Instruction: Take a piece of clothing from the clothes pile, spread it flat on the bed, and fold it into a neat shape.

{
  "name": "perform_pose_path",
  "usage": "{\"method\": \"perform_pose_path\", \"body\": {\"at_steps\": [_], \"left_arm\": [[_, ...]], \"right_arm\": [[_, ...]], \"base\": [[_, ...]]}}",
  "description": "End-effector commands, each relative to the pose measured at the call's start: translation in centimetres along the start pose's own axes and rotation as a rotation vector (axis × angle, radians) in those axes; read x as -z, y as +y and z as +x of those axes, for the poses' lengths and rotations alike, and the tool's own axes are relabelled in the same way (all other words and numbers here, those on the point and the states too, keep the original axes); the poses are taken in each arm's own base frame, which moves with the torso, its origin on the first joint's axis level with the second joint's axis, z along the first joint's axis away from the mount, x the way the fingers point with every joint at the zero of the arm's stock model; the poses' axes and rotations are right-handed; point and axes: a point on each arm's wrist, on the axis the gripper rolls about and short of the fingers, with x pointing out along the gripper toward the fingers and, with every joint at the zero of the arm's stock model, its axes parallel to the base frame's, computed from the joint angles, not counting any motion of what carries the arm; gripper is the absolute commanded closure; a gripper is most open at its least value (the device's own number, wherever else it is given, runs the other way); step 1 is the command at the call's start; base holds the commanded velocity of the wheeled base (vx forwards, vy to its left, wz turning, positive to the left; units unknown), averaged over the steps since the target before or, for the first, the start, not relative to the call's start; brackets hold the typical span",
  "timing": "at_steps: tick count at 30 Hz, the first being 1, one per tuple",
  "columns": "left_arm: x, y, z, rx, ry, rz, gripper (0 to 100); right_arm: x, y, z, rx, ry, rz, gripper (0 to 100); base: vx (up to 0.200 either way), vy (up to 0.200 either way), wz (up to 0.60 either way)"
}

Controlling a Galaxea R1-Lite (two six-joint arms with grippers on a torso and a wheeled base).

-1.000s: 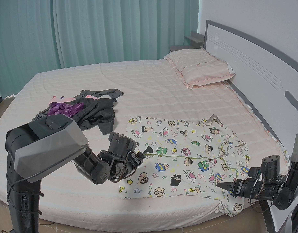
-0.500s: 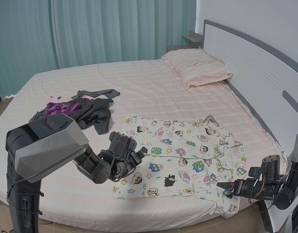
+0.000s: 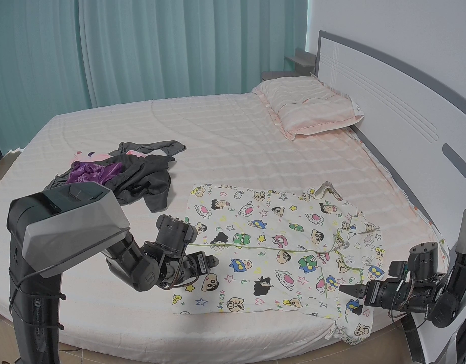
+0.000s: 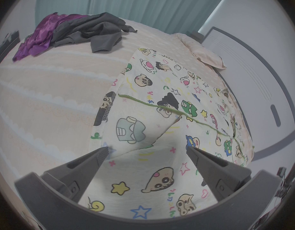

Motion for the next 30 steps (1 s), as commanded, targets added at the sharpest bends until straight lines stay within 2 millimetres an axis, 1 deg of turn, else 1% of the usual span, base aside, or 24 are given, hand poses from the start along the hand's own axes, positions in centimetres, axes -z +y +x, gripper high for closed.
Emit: {"method": "perform_pose_path", "body": {"at_steps": [1, 9, 16, 19, 25, 30], "left_arm": [[0.8, 0.8, 0.1, 0.001, 0.024, 0.028, 0], [1.6, 1.3, -0.1, 0.045, -0.001, 0.110, 0], [1.6, 2.1, -0.2, 0.067, -0.063, 0.209, 0], [2.1, 2.5, -0.1, 0.065, -0.059, 0.242, 0], [2.6, 2.8, 0.4, 0.128, -0.063, 0.263, 0], [2.8, 3.2, 0.8, 0.131, -0.058, 0.294, 0]], "right_arm": [[0.3, -0.1, -0.3, 0.007, 0.013, 0.004, 0], [0.3, -0.1, -0.2, 0.006, 0.013, 0.003, 0], [0.4, 0.0, -0.2, 0.001, 0.016, -0.002, 0], [0.4, 0.0, -0.2, 0.001, 0.016, -0.002, 0], [0.4, 0.1, -0.3, 0.000, 0.013, -0.004, 0], [0.4, 0.1, -0.3, -0.001, 0.016, -0.005, 0]], "base": [[0.000, 0.000, 0.00], [0.000, 0.000, 0.00], [0.000, 0.000, 0.00], [0.000, 0.000, 0.00], [0.000, 0.000, 0.00], [0.000, 0.000, 0.00]]}}
